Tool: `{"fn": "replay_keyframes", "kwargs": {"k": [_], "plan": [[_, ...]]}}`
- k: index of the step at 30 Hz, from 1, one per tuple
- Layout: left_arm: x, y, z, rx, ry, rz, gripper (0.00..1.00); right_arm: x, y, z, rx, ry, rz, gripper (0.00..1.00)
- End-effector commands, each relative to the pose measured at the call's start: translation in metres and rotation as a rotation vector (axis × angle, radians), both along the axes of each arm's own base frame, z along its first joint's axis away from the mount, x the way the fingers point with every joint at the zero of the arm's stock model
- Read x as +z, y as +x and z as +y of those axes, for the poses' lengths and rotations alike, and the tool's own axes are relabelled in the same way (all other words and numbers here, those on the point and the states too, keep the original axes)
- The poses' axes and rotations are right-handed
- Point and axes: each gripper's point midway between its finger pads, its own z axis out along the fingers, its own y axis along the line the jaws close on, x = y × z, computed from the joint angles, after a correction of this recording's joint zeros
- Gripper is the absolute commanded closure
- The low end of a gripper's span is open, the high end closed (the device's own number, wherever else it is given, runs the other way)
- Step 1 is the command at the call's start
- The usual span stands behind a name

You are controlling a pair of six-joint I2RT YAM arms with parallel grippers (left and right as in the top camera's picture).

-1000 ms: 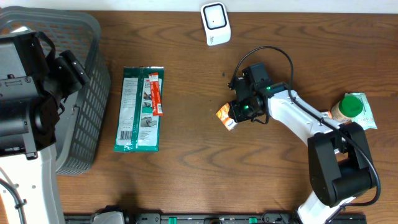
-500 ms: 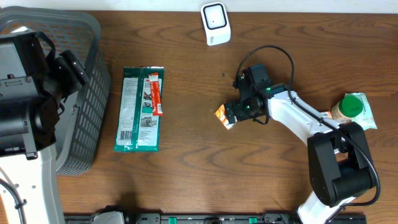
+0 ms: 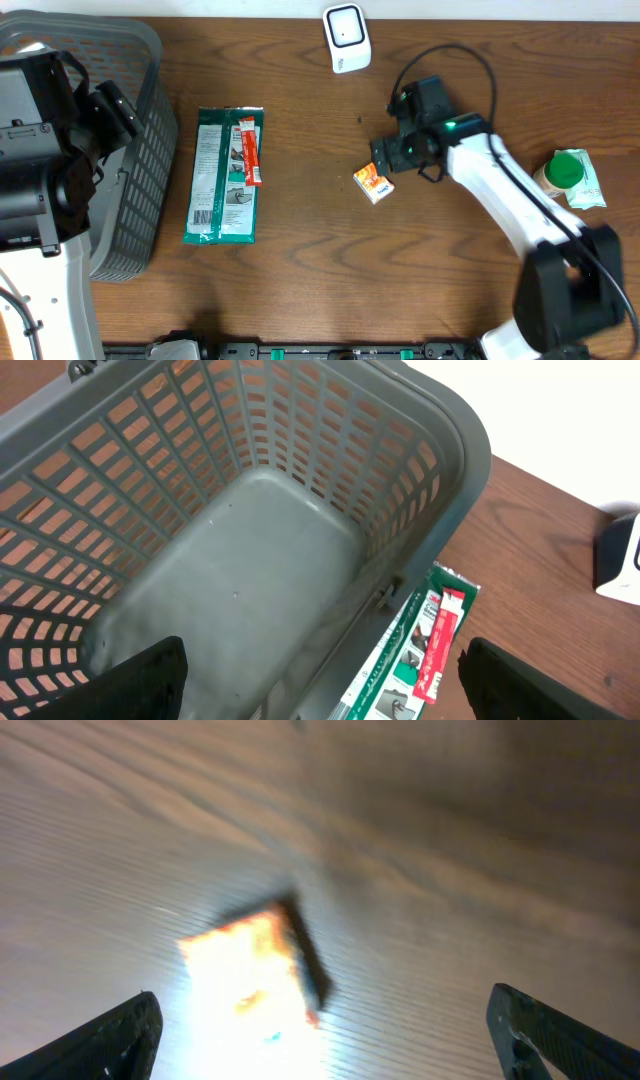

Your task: Scan the item barcode

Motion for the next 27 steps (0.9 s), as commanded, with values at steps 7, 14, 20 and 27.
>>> {"fn": "replay_keyframes", "kwargs": {"k": [7, 14, 20, 27], "plan": [[0.002, -0.001, 0.003, 0.012, 0.006, -0.005, 0.12, 0.07, -0.021, 0.049, 0.152, 0.325, -0.041, 0.01], [0.002, -0.001, 0.003, 0.012, 0.006, -0.005, 0.12, 0.055, -0.031, 0.064, 0.189, 0.309, 0.0, 0.16], [0.002, -0.001, 0.003, 0.012, 0.006, -0.005, 0.12, 0.013, -0.038, 0.052, 0.154, 0.095, 0.015, 0.5], [0.002, -0.001, 0.003, 0.012, 0.006, -0.005, 0.12, -0.028, -0.041, 0.05, 0.162, -0.138, -0.015, 0.57]]}}
